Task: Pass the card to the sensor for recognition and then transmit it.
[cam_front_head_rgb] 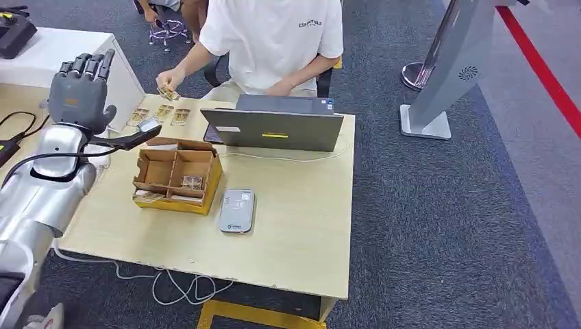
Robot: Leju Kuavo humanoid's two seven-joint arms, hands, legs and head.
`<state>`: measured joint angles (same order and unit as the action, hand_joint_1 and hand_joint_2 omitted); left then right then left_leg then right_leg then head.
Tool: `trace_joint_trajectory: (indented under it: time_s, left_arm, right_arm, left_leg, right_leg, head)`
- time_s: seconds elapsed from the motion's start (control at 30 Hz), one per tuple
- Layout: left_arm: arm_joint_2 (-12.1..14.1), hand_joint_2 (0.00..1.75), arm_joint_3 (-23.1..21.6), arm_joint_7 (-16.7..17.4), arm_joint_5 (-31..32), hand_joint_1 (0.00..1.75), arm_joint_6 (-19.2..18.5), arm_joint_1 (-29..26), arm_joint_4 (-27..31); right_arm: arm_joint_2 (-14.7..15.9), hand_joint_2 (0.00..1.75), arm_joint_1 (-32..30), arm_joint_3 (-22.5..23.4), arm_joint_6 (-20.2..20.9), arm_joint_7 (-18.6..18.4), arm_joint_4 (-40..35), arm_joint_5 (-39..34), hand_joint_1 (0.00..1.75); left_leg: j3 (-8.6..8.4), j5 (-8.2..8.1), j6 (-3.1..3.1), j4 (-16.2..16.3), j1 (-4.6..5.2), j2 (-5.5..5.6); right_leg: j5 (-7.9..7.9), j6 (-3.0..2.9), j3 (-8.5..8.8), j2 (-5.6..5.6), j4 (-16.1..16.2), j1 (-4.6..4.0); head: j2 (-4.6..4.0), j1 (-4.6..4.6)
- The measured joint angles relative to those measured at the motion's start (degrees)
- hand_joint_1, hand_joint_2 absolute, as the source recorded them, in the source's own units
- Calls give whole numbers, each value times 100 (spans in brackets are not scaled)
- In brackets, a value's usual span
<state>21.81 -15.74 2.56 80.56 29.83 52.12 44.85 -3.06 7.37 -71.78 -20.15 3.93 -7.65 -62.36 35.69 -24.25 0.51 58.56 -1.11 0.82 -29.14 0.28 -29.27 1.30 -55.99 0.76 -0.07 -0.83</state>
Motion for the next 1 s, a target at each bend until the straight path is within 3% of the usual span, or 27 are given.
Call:
trace_joint_trajectory:
  time_s: [0.13, 0.23, 0.3, 0.33, 0.43, 0.47, 0.57, 0.67, 0.7, 0.73, 0.77, 0.93, 0.97, 1.0]
  left_arm:
    - [191, 175, 149, -223, -641, 0, -46, -164, 83]
    - [755, 175, 488, -384, -1547, 0, -245, -709, 550]
    - [1381, 175, 1016, -646, -2445, 0, -358, -1373, 906]
    - [1811, 175, 1490, -798, -3016, 0, -451, -1894, 1074]
    - [2571, 175, 3229, -1415, -4160, 0, -965, -3346, 1305]
    - [2691, 175, 3974, -1675, -4326, 0, -1221, -3793, 1333]
    - [2765, 175, 5902, -2042, -4551, 0, -2091, -4555, 1333]
    - [2603, 175, 7356, -1785, -5240, 0, -3021, -4596, 1044]
    - [2524, 175, 7789, -1799, -5592, 0, -3100, -4589, 839]
    - [2408, 175, 8113, -1917, -5867, 0, -3088, -4585, 631]
    - [2223, 0, 8448, -2108, -6132, 0, -3042, -4591, 369]
    - [1234, 0, 9456, -2417, -6982, 0, -3108, -4763, -952]
    - [924, 0, 9638, -2428, -7205, 0, -3102, -4799, -1251]
    - [698, 0, 9757, -2389, -7399, 0, -3084, -4832, -1478]
  right_arm:
    - [0, 175, -6, 0, 0, 37, 0, -63, 0]
    - [0, 175, -21, 0, 0, 90, 0, -131, 0]
    - [0, 175, -35, 0, 2, 114, 0, -164, 0]
    - [0, 175, -43, 0, 2, 127, 0, -175, 0]
    - [0, 175, -72, 0, 2, 205, 0, -232, 0]
    - [0, 175, -86, 0, 2, 230, 0, -249, 0]
    - [0, 175, -101, 0, 2, 289, 4, -293, 0]
    - [0, 175, -103, -2, 2, 291, 4, -330, 0]
    - [0, 0, -104, -2, 2, 308, 4, -365, 0]
    - [0, 0, -110, -2, 2, 332, 4, -389, 0]
    - [-2, 0, -136, -2, 2, 358, 4, -431, 0]
    - [-39, 0, -211, 0, 2, 365, 4, -549, 0]
    - [-44, 175, -216, 0, 0, 324, 4, -553, 0]
    - [-48, 175, -219, 0, 0, 297, 4, -551, 0]
  left_leg:
    - [-2, -1, 0, -3, 1, -10]
    - [-3, -9, 9, -11, 5, -61]
    - [-34, -36, 40, -23, 9, -122]
    - [-59, -56, 54, -28, 12, -166]
    - [-88, -92, 67, -31, 5, -220]
    - [-87, -97, 67, -31, -2, -221]
    - [-78, -104, 61, -28, -10, -137]
    - [-73, -104, 61, -28, -8, -72]
    - [-72, -103, 61, -29, -6, -58]
    - [-75, -103, 61, -29, -2, -50]
    - [-80, -103, 61, -31, 11, -41]
    - [-81, -99, 54, -32, 21, -6]
    - [-82, -99, 53, -32, 29, -2]
    - [-80, -99, 52, -31, 32, -1]
  right_leg:
    - [0, 0, 1, 13, -2, -1]
    - [0, -1, 3, 70, -15, -1]
    - [-8, -13, 0, 137, -20, 2]
    - [-13, -22, -3, 184, -23, 4]
    - [-42, -56, -11, 225, -18, 7]
    - [-48, -60, -11, 222, -15, 5]
    - [-86, -60, 4, 136, -7, -1]
    - [-96, -53, 28, 70, -5, -2]
    - [-95, -53, 34, 58, -4, -1]
    - [-96, -53, 39, 49, -3, 0]
    - [-97, -52, 45, 38, -3, 6]
    - [-104, -41, 60, 4, 2, 20]
    - [-107, -34, 63, 3, 2, 24]
    - [-107, -32, 62, 1, 2, 34]
  head:
    - [0, 4]
    - [2, 4]
    - [0, 9]
    - [0, 9]
    - [0, -28]
    - [0, -50]
    - [0, -48]
    - [0, -39]
    - [0, -37]
    - [0, -37]
    - [0, -39]
    - [0, -35]
    - [0, -41]
    - [0, -39]
